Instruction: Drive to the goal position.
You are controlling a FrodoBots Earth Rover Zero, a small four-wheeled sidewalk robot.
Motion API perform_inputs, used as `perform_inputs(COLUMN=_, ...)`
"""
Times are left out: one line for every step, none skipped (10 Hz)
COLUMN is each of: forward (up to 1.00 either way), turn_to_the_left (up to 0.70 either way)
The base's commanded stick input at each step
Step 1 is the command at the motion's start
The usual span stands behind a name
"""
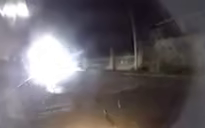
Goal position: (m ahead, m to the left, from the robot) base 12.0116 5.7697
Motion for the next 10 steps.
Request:
perform_inputs(forward=0.70, turn_to_the_left=0.35)
perform_inputs(forward=0.11, turn_to_the_left=0.64)
perform_inputs(forward=0.00, turn_to_the_left=0.70)
perform_inputs(forward=0.00, turn_to_the_left=0.70)
perform_inputs(forward=0.00, turn_to_the_left=0.70)
perform_inputs(forward=0.00, turn_to_the_left=0.70)
perform_inputs(forward=0.00, turn_to_the_left=0.70)
perform_inputs(forward=0.00, turn_to_the_left=0.70)
perform_inputs(forward=0.00, turn_to_the_left=0.70)
perform_inputs(forward=0.00, turn_to_the_left=0.70)
